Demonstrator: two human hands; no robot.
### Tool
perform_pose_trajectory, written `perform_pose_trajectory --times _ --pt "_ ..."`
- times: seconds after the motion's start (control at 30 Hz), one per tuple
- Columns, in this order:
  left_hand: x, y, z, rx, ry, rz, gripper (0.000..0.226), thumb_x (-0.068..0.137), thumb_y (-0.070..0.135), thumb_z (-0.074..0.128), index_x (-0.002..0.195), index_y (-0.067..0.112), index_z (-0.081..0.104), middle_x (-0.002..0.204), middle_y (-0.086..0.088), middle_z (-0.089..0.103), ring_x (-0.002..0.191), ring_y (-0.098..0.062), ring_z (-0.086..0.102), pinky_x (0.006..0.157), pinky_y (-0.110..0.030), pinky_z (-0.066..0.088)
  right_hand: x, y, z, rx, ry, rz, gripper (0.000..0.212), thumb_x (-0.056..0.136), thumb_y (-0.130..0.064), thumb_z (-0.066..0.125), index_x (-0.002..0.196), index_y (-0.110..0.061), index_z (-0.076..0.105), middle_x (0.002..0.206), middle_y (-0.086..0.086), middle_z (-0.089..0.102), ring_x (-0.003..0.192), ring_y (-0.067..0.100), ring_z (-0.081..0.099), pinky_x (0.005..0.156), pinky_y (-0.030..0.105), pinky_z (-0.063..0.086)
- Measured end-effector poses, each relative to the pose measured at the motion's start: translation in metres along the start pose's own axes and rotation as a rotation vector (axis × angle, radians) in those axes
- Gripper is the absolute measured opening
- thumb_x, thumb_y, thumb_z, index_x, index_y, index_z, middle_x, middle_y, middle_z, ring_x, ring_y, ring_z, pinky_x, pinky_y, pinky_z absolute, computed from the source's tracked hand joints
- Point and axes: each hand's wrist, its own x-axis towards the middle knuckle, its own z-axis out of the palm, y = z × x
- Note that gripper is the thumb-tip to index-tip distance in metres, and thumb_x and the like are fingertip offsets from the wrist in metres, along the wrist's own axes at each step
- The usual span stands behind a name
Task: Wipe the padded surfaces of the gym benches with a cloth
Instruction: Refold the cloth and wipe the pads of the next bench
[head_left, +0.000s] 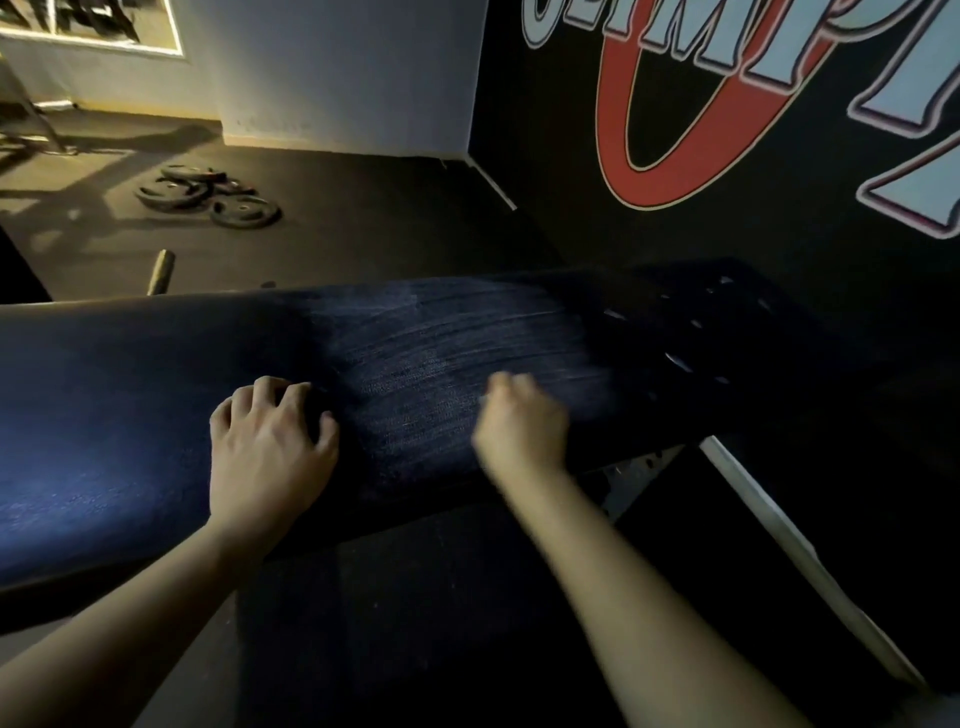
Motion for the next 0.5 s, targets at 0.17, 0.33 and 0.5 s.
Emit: perform_pose_trajectory --times 0.17,0.33,0.5 --pt "0.000 -0.004 0.000 0.008 -0.004 0.010 0.045 0.101 0.047 0.042 0.132 0.020 0.061 0.131 -0.008 0.053 0.126 -0.030 0.046 0.115 -0.052 0.030 -0.055 -0.025 -0.003 0.165 -0.045 -0.412 0.009 0.094 -0.026 0.064 0.096 -0.017 0.063 0.086 0.005 0.065 0.070 0.028 0.066 0.056 0.030 0.042" --pt "0.000 -0.003 0.004 0.019 0.004 0.005 0.040 0.101 0.044 0.048 0.130 0.021 0.062 0.129 -0.007 0.054 0.125 -0.030 0.046 0.114 -0.051 0.030 0.027 0.131 -0.030 -0.106 -0.043 0.249 0.018 0.101 -0.029 0.054 0.110 -0.015 0.063 0.109 0.013 0.067 0.098 0.036 0.066 0.072 0.037 0.045" --pt "0.001 -0.004 0.004 0.020 0.004 0.026 0.040 0.102 0.044 0.047 0.131 0.020 0.060 0.130 -0.008 0.053 0.126 -0.030 0.045 0.114 -0.052 0.030 0.006 0.056 -0.013 -0.006 -0.019 0.170 0.017 0.097 -0.023 0.057 0.111 -0.016 0.064 0.110 0.010 0.066 0.097 0.033 0.067 0.073 0.036 0.049"
